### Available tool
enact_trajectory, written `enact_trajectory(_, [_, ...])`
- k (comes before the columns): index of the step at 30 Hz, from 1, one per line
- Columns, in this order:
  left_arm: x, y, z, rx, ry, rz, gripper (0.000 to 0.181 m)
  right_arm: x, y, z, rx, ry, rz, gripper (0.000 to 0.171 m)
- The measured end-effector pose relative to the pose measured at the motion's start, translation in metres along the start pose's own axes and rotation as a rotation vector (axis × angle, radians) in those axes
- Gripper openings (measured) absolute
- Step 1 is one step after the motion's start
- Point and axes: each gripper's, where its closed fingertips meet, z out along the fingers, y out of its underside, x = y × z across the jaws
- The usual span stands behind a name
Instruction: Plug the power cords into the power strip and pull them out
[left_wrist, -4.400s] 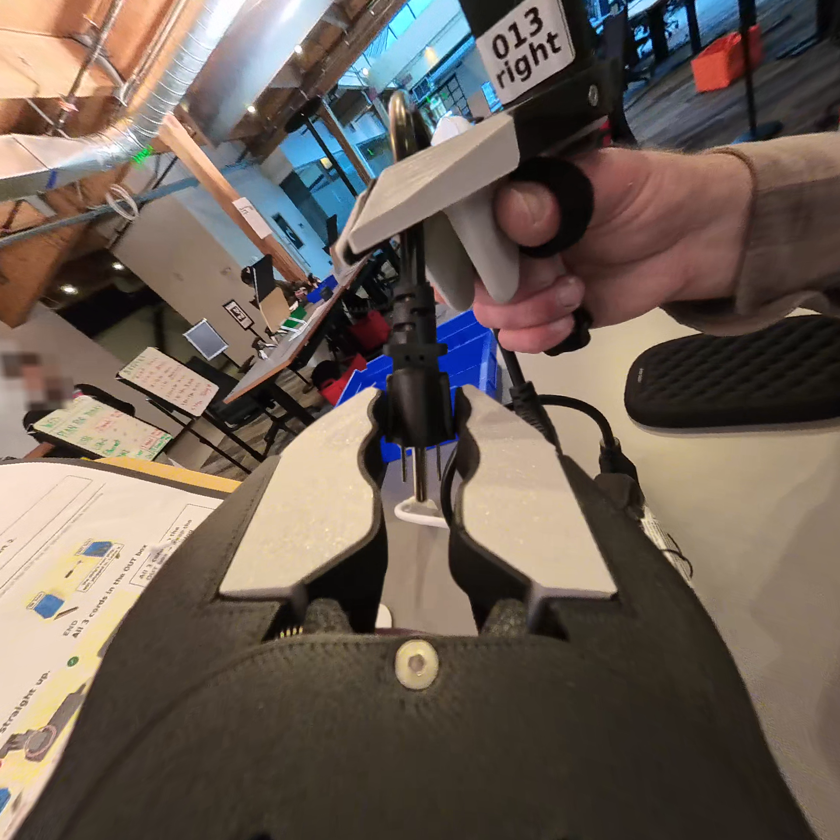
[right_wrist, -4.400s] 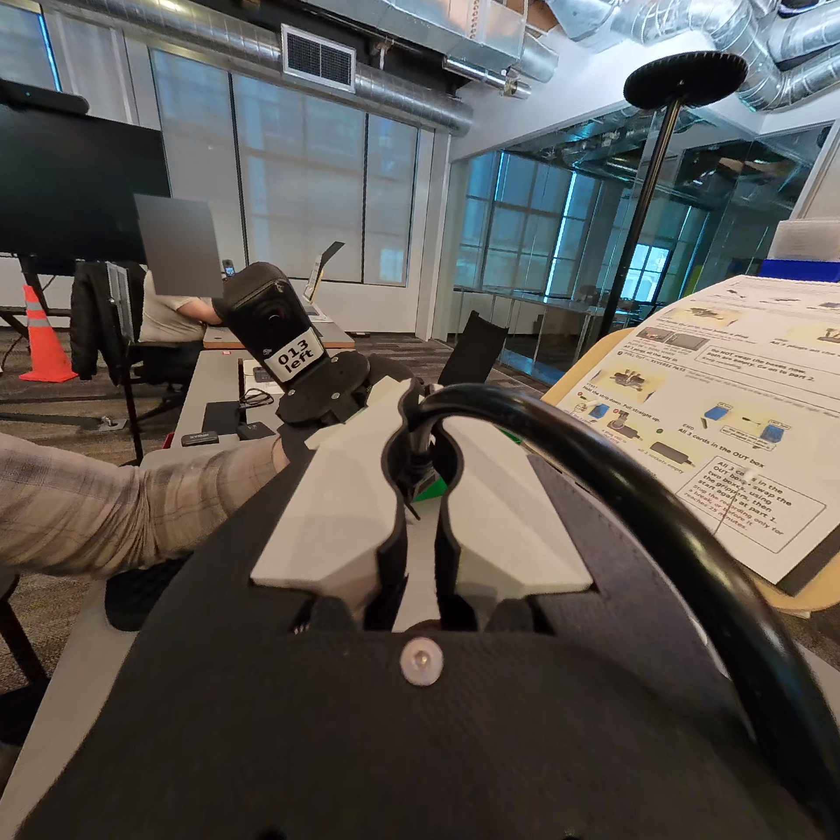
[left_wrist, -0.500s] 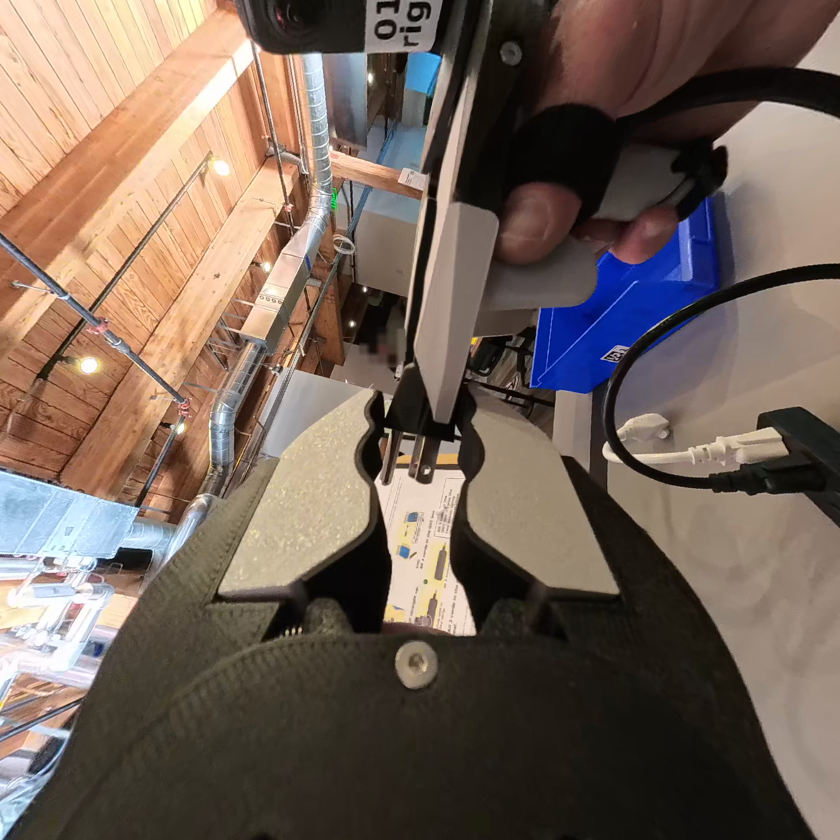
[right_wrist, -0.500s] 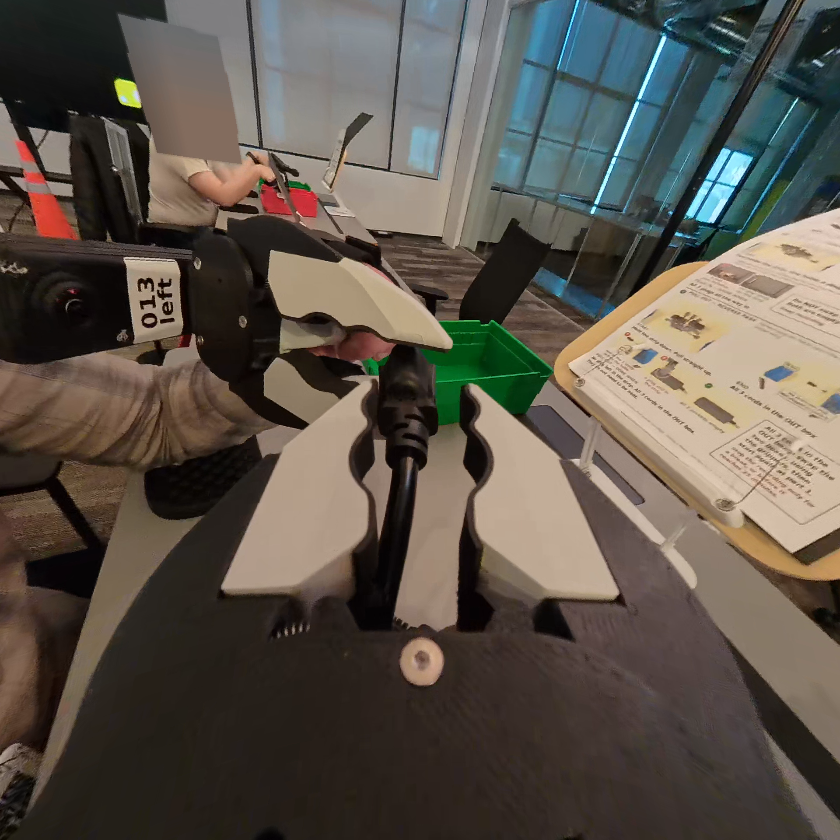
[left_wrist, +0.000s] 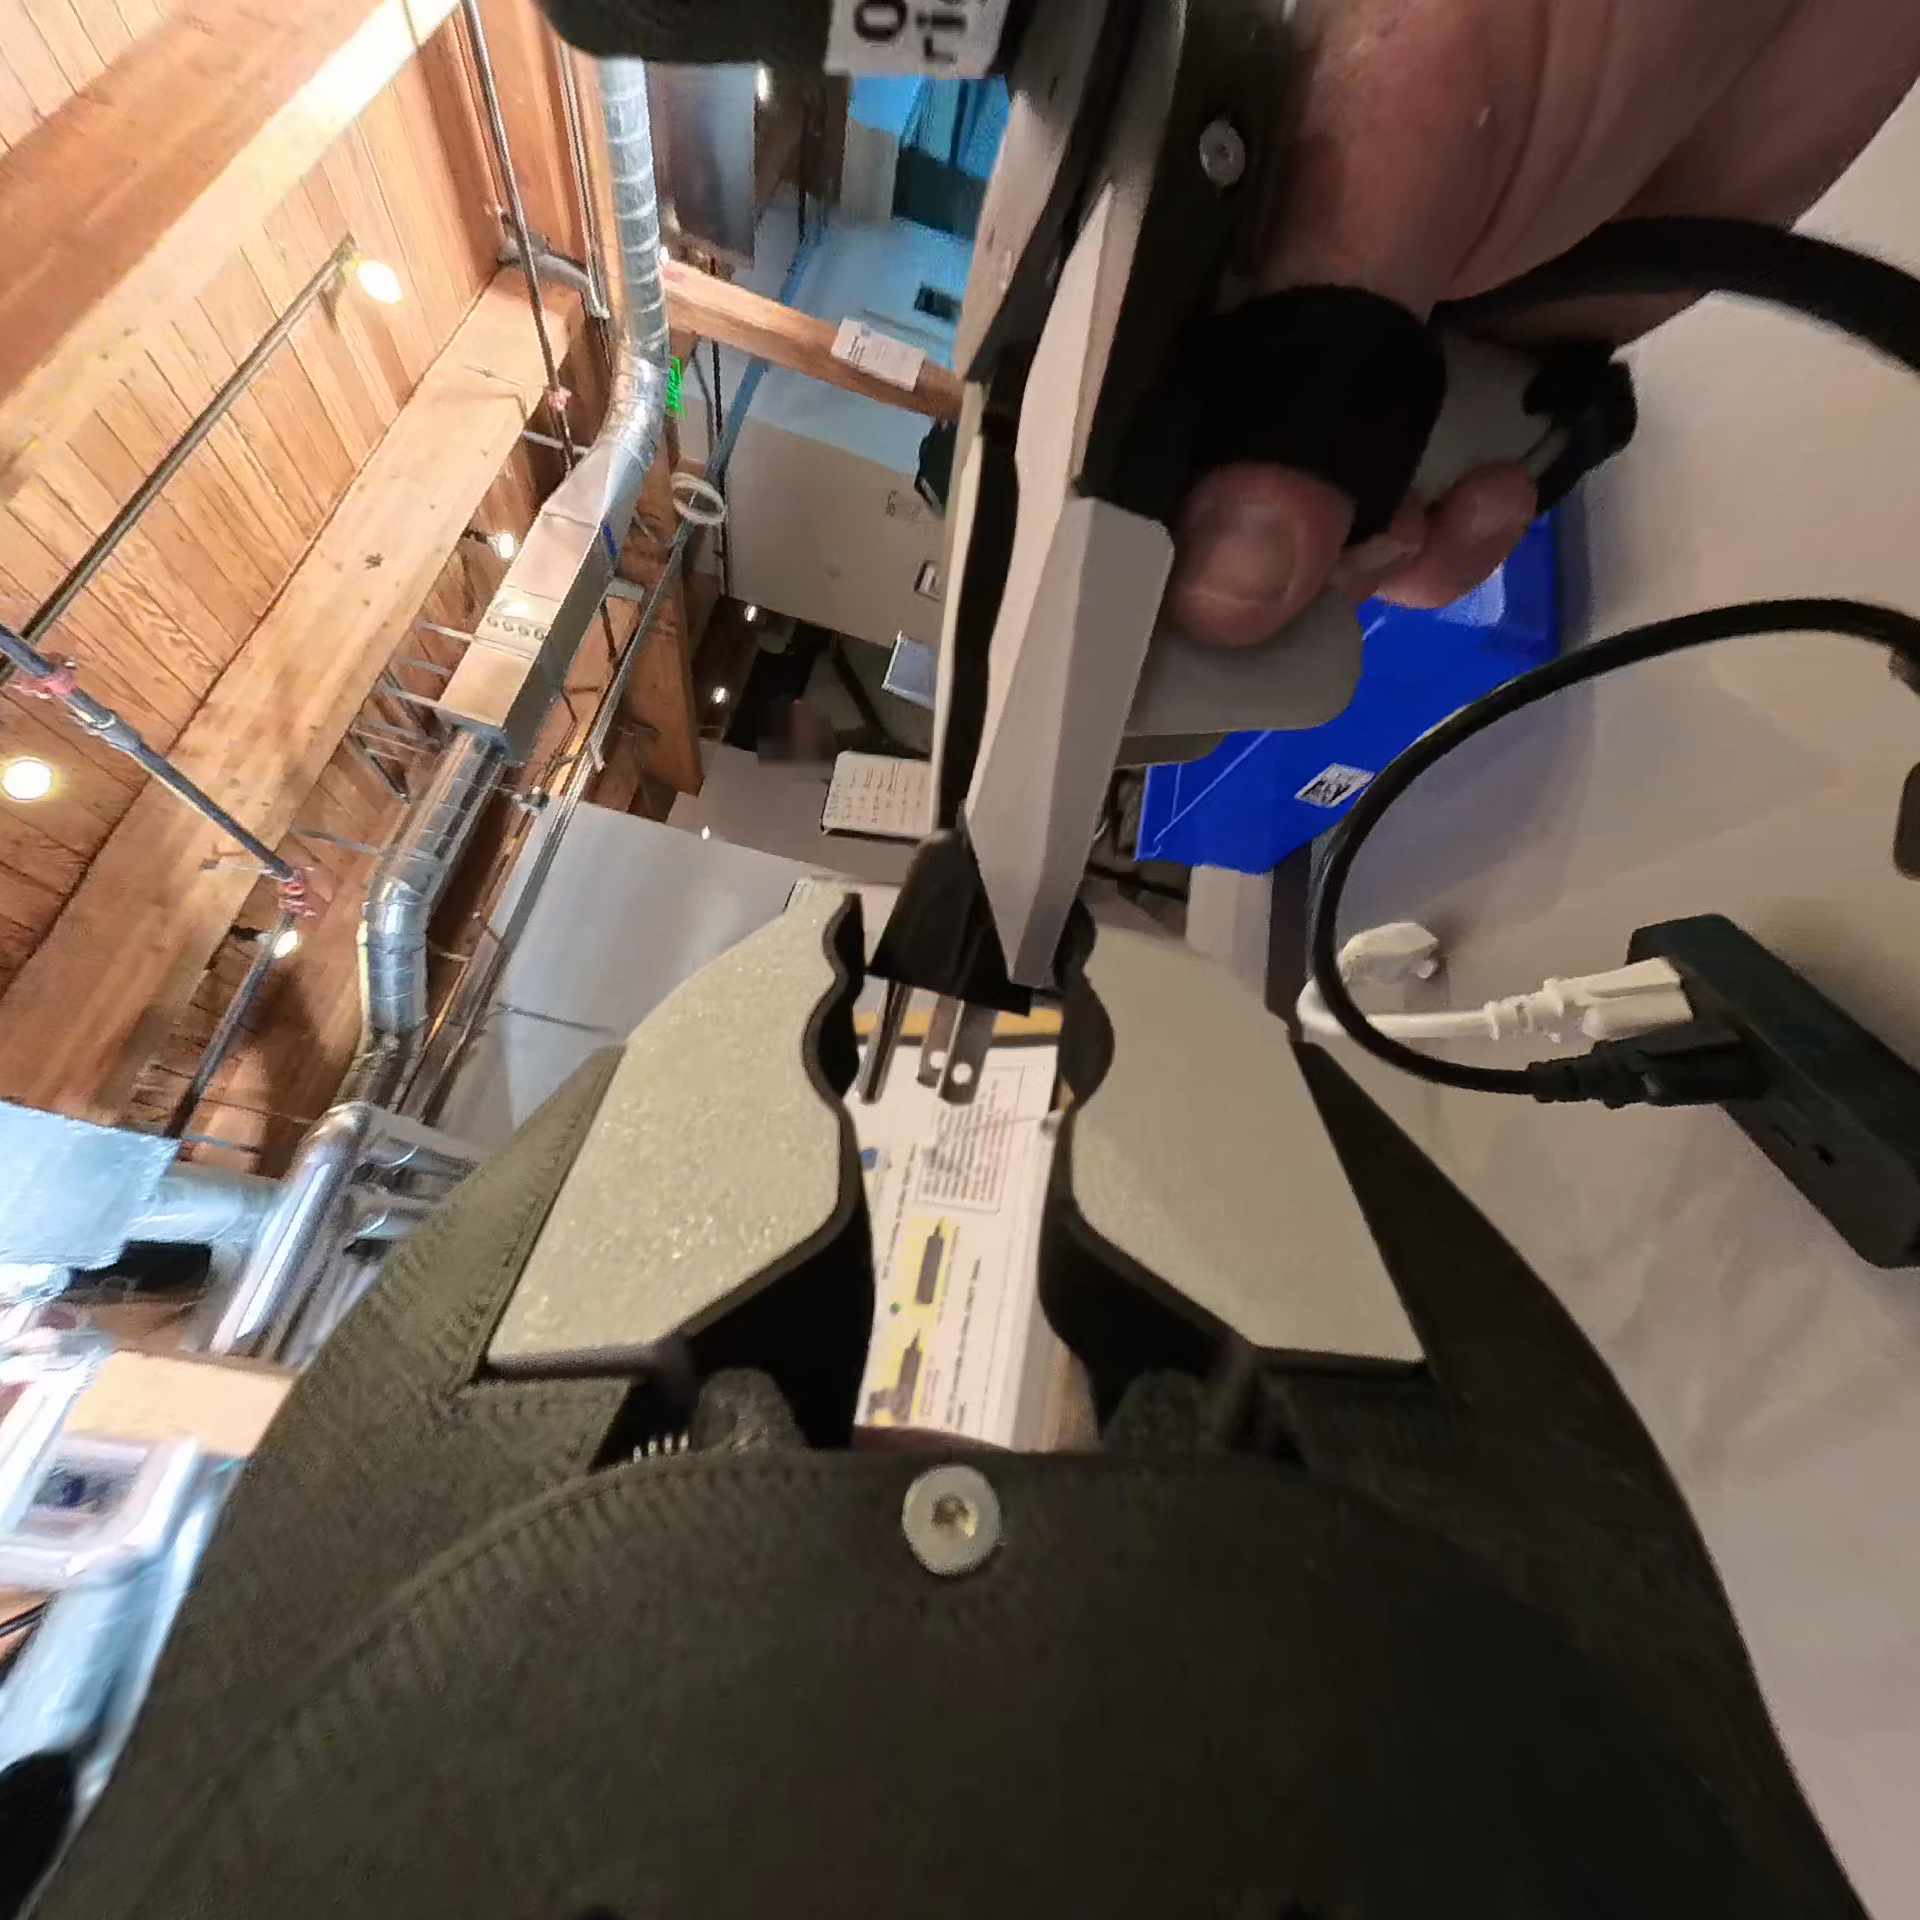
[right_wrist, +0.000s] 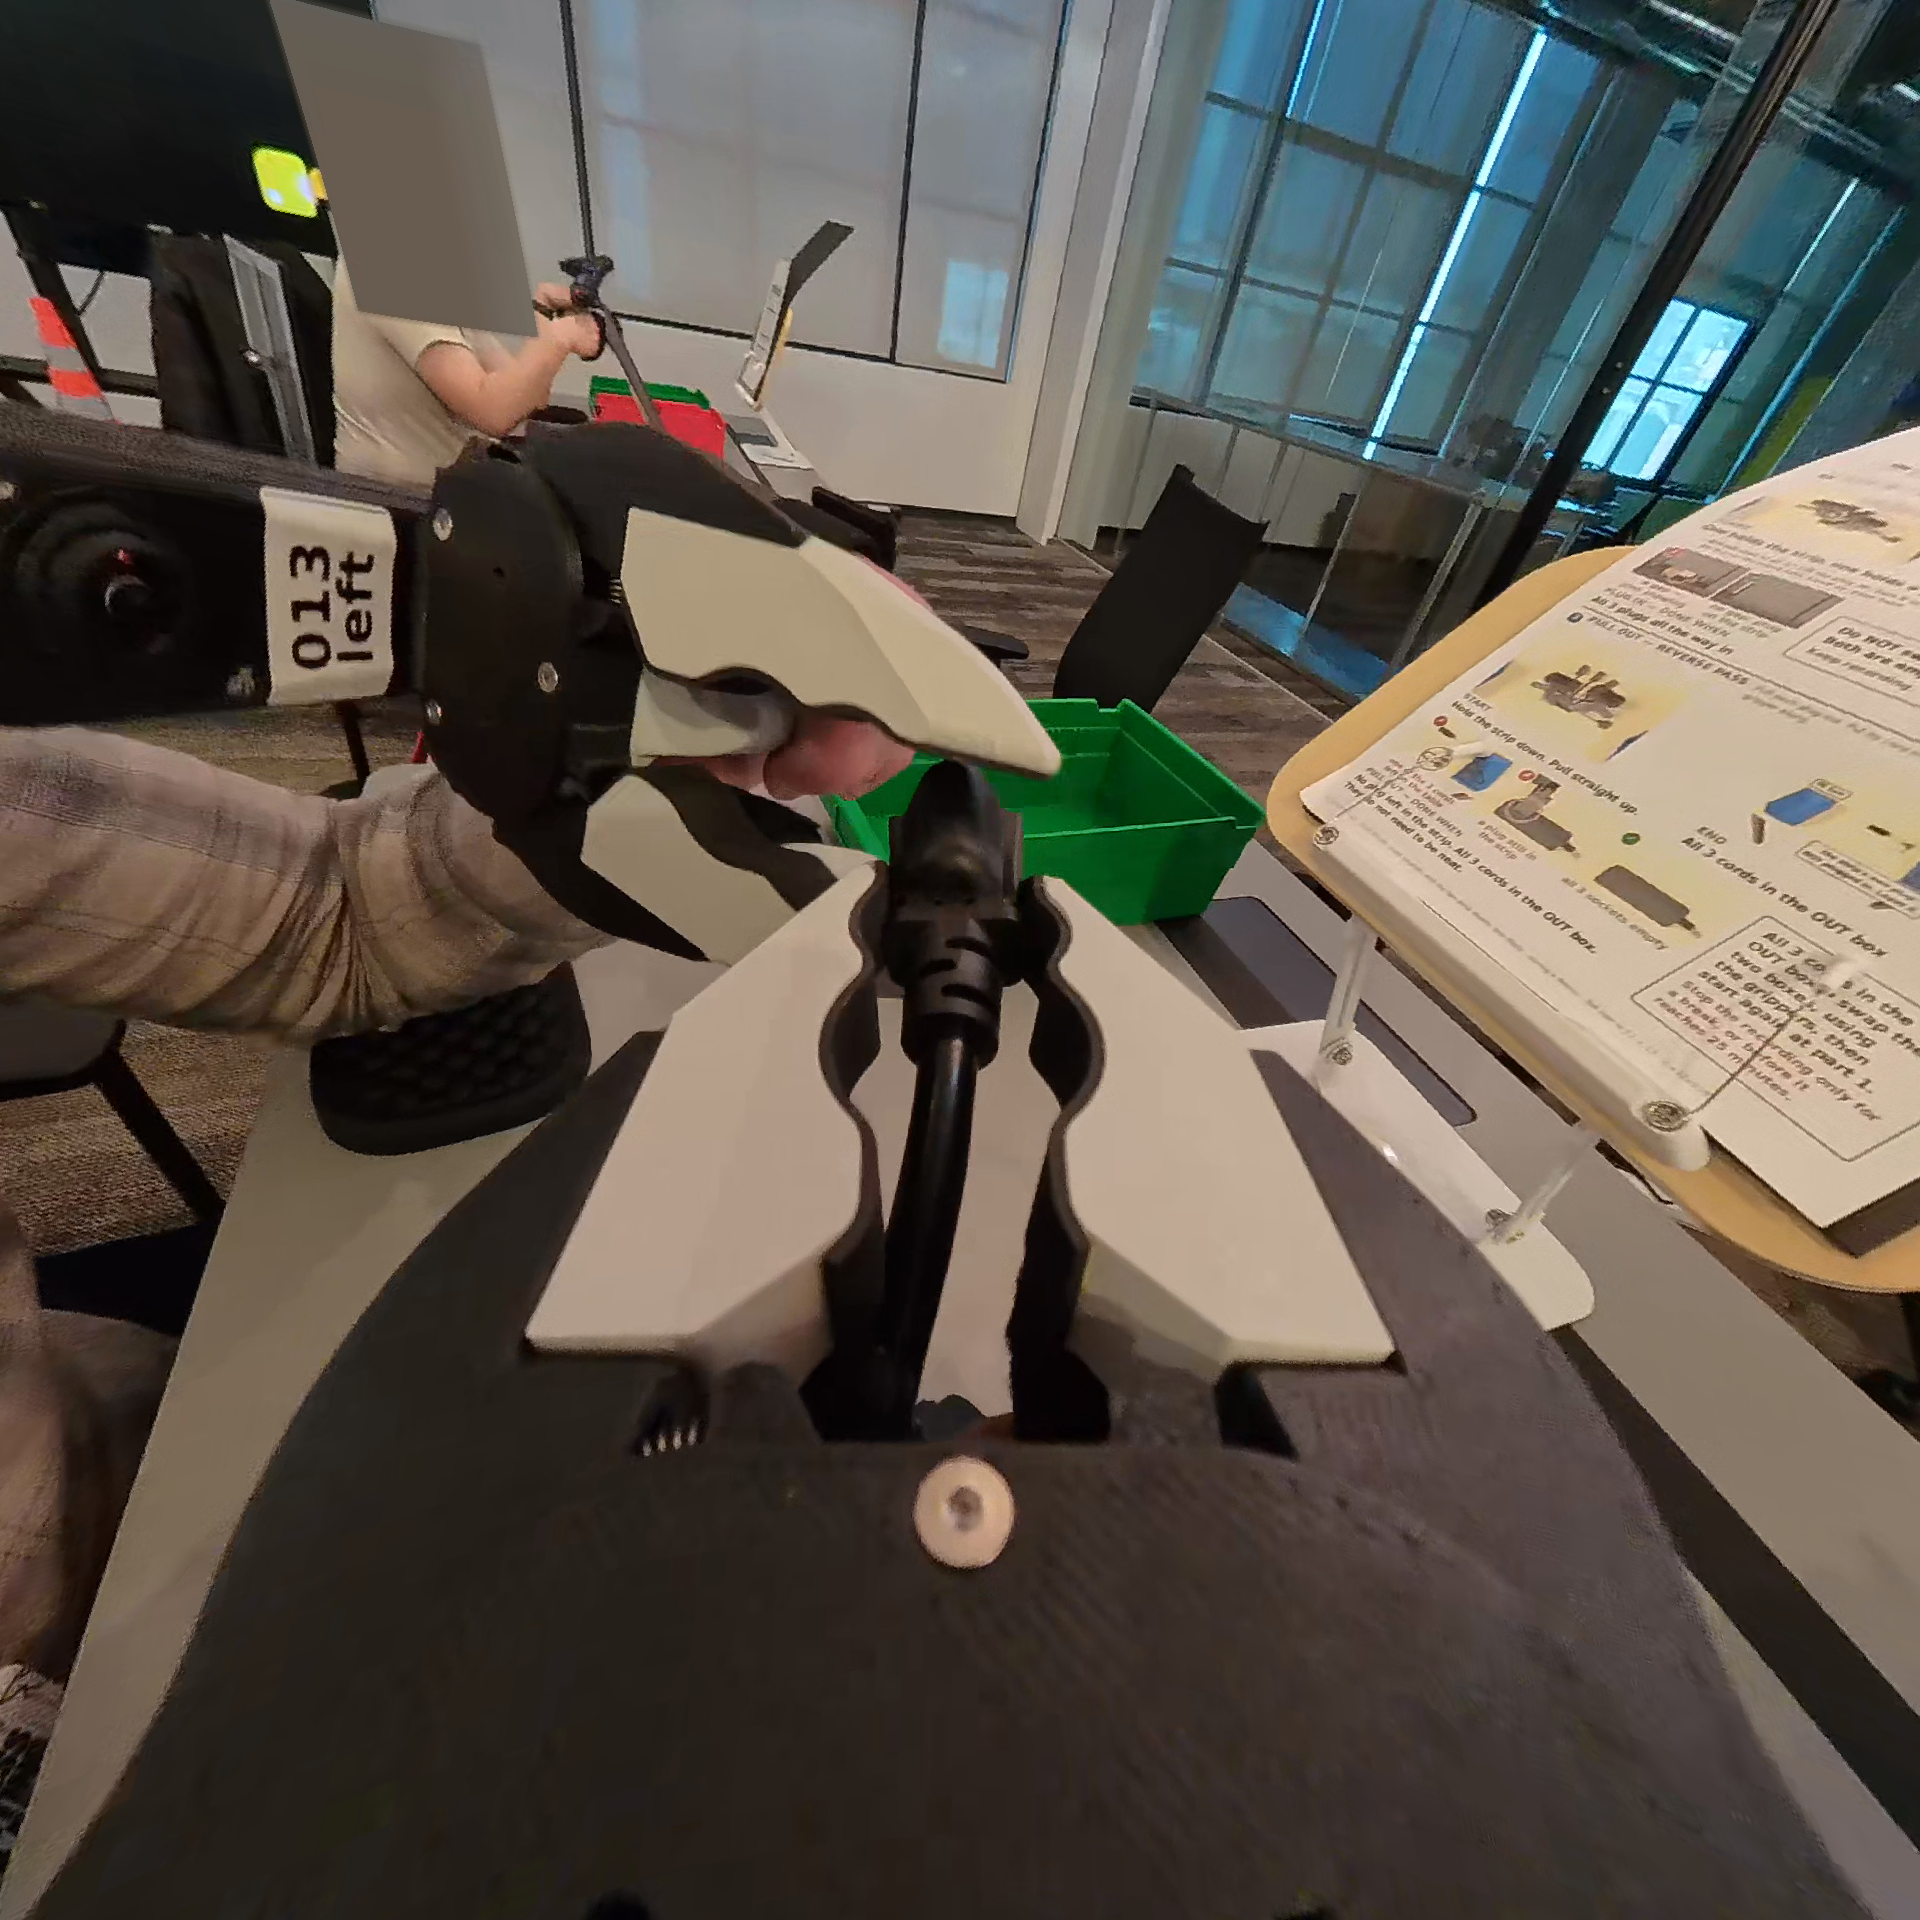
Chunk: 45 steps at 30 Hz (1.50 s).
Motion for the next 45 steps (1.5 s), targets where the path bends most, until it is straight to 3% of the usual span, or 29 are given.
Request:
enact_trajectory(1, [-0.002,-0.001,-0.002,0.028,0.006,-0.031,0.038,0.002,-0.001,-0.001,0.002,0.002,-0.002,0.022])
enact_trajectory(9, [-0.019,0.015,-0.020,0.033,0.071,-0.135,0.042,-0.001,-0.011,-0.020,-0.058,-0.084,0.008,0.022])
enact_trajectory(14, [-0.007,0.033,-0.017,-0.038,0.167,-0.182,0.043,-0.007,-0.014,-0.036,-0.173,-0.134,-0.038,0.022])
enact_trajectory(19, [0.009,0.057,-0.007,-0.158,0.272,-0.269,0.057,0.001,-0.005,-0.056,-0.298,-0.117,-0.073,0.023])
enact_trajectory(25, [0.092,0.064,-0.007,-0.276,0.534,-0.441,0.073,0.004,0.007,-0.070,-0.364,-0.107,-0.097,0.022])
enact_trajectory(30, [0.186,0.076,-0.006,-0.390,0.717,-0.795,0.079,0.001,0.021,-0.072,-0.378,-0.116,-0.087,0.022])
enact_trajectory(34, [0.231,0.080,0.005,-0.442,0.795,-1.097,0.082,-0.003,0.027,-0.073,-0.374,-0.122,-0.087,0.022])
enact_trajectory(37, [0.254,0.083,0.012,-0.497,0.811,-1.155,0.083,-0.005,0.029,-0.075,-0.363,-0.128,-0.087,0.022])
enact_trajectory(41, [0.271,0.082,0.020,-0.517,0.814,-1.223,0.072,-0.006,0.034,-0.078,-0.353,-0.138,-0.084,0.023])
enact_trajectory(45, [0.273,0.079,0.022,-0.516,0.824,-1.279,0.045,-0.008,0.040,-0.080,-0.359,-0.149,-0.096,0.023])
